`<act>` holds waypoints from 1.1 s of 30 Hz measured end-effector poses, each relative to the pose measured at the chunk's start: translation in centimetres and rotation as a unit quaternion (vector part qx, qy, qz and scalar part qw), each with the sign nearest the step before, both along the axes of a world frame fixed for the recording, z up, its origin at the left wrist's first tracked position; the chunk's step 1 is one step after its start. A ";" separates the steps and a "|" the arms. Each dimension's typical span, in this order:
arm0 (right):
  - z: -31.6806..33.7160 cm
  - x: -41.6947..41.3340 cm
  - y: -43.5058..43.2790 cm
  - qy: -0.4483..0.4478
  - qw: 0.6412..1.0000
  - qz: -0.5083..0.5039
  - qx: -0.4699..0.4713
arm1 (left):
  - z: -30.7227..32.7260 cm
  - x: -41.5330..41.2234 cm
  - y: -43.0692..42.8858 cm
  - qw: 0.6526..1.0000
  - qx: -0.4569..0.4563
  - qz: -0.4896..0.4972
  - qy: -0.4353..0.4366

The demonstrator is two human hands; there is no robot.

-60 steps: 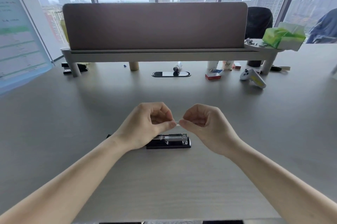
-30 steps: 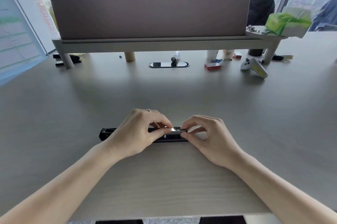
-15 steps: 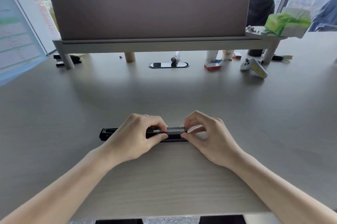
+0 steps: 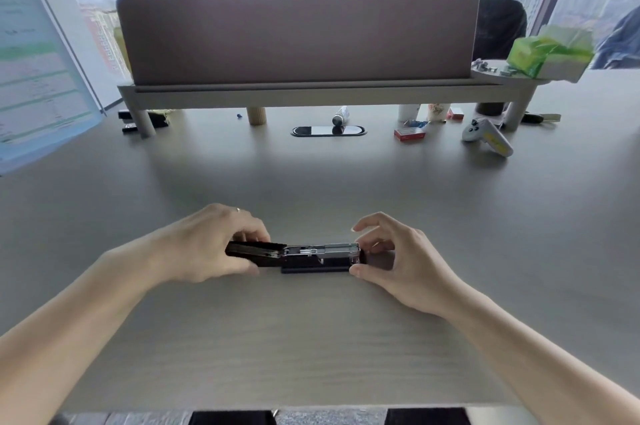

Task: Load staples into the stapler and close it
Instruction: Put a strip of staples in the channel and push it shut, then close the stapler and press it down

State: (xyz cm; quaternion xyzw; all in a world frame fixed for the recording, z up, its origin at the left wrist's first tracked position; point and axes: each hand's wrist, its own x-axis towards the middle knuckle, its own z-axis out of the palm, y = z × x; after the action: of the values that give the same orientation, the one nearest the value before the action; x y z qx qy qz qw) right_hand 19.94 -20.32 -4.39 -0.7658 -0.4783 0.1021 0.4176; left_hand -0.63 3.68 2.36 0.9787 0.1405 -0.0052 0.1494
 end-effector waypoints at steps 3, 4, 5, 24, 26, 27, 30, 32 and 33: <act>0.0 0.0 0.1 0.001 1.000 -0.006 -0.005 | 2.6 1.3 -0.3 0.997 0.068 -0.020 0.020; 0.0 0.0 0.1 0.001 1.000 -0.007 -0.004 | 3.4 1.7 -0.6 0.997 0.073 -0.014 0.010; -0.1 0.0 0.1 0.002 1.000 -0.009 -0.002 | 4.2 2.2 -1.0 0.998 0.069 -0.006 -0.005; -0.1 -0.1 0.0 0.052 0.998 0.011 0.016 | -1.7 8.2 -7.4 0.991 -0.120 0.052 -0.042; -0.2 0.0 0.1 0.051 0.999 0.012 0.016 | -2.5 8.2 -7.8 0.991 -0.112 0.049 -0.058; -0.2 0.1 0.1 0.050 0.999 0.012 0.016 | -2.7 8.2 -7.9 0.991 -0.104 0.049 -0.066; -0.4 0.2 0.2 0.050 0.998 0.017 0.019 | -2.9 8.2 -8.1 0.993 -0.076 0.047 -0.075; -0.4 0.2 0.2 0.051 0.998 0.018 0.021 | -3.0 8.3 -8.1 0.993 -0.070 0.043 -0.079; -0.3 0.2 0.1 0.051 0.998 0.018 0.022 | -3.1 8.3 -8.0 0.994 -0.069 0.040 -0.081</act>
State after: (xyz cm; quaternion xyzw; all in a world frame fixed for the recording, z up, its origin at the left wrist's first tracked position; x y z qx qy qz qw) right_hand 20.10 -20.20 -4.71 -0.7412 -0.4720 0.1381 0.4569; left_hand 7.70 -4.31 -0.72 0.9570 0.1658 0.0705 0.2274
